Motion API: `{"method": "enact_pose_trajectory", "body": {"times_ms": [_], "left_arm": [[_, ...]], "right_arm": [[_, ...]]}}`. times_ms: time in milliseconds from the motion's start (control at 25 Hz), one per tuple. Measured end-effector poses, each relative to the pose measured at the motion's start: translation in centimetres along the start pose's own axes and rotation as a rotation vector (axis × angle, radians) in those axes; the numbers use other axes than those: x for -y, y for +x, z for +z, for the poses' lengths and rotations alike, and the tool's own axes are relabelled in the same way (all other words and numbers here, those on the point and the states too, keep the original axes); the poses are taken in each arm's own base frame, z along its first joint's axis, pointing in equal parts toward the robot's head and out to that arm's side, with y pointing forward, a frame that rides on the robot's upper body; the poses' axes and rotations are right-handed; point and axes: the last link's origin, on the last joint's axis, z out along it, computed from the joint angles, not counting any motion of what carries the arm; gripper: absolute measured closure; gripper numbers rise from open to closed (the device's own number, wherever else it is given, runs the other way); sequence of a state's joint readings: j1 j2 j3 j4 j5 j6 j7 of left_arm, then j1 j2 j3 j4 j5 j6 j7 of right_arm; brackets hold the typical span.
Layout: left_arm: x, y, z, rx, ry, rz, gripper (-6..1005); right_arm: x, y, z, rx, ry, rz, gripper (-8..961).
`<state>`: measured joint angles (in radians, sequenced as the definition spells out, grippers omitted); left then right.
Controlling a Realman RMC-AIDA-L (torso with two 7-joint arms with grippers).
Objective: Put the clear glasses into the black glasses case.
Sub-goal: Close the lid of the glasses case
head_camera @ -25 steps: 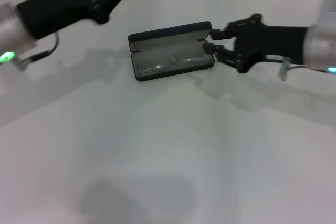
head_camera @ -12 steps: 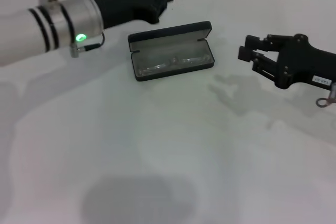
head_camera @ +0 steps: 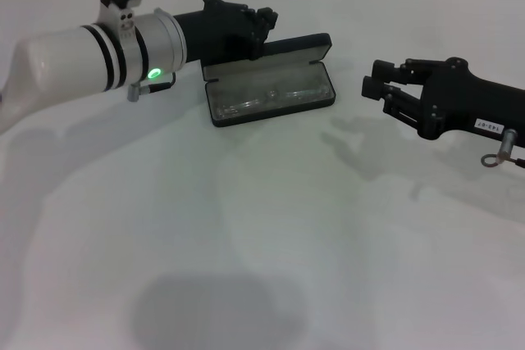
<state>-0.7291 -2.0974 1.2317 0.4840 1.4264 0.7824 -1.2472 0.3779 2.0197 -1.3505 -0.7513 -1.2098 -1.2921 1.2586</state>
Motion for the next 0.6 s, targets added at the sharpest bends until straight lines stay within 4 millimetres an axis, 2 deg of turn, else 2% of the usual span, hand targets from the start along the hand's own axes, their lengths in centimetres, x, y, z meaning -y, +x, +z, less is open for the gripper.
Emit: {"method": "enact_pose_trajectory", "body": {"times_ms": [600], "left_arm": [[-0.5, -2.1, -0.1, 0.052, -0.001, -0.045, 921]], "right_arm": [[0.6, -0.1, 1.3, -0.008, -0.01, -0.006, 695]]}}
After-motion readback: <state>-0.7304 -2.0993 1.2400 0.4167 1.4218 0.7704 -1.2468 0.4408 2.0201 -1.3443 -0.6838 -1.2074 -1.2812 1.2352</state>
